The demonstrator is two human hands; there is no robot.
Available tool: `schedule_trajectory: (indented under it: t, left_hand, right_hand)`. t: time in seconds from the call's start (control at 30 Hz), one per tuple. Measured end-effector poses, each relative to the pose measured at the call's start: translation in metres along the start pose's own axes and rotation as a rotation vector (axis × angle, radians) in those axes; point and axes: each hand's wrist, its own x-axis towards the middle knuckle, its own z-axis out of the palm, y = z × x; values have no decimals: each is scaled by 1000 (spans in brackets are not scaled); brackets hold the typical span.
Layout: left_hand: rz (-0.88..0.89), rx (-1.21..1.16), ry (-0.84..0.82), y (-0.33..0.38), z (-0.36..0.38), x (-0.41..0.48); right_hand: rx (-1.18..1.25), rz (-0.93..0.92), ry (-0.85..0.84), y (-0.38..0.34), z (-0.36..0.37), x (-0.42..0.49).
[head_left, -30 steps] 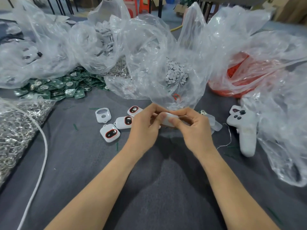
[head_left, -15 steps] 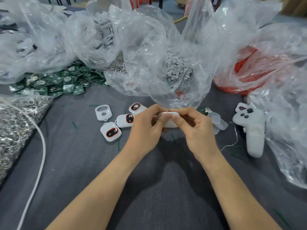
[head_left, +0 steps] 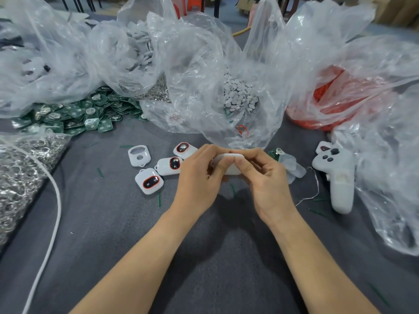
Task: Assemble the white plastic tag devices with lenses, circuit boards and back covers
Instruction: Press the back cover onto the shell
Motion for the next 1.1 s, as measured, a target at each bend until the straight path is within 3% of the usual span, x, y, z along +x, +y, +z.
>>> schedule_trajectory:
  t: [0.13, 0.3, 0.4, 0.53, 0.63, 0.77, 1.1]
  left_hand:
    - [-70, -90, 4, -2, -3, 0]
    - [126, 58, 59, 1, 0, -2]
    - [167, 70, -7, 4, 2, -5]
    - [-110, -165, -30, 8, 1, -5]
    - [-209, -217, -83, 4, 0, -4]
    - [-240, -264, -128, 3, 3, -5]
    - [-303, -398, -148, 1, 1, -6]
  right_hand:
    - [-10, -19, 15, 1, 1, -2]
    - [296, 171, 92, -3, 5, -1]
    - [330, 222, 107, -6, -1, -2]
    - [205, 138, 111, -11, -2, -2]
    - [35, 70, 118, -10, -1, -2]
    - [-95, 46, 128, -9, -3, -4]
    - [-132, 109, 24, -14, -6, -5]
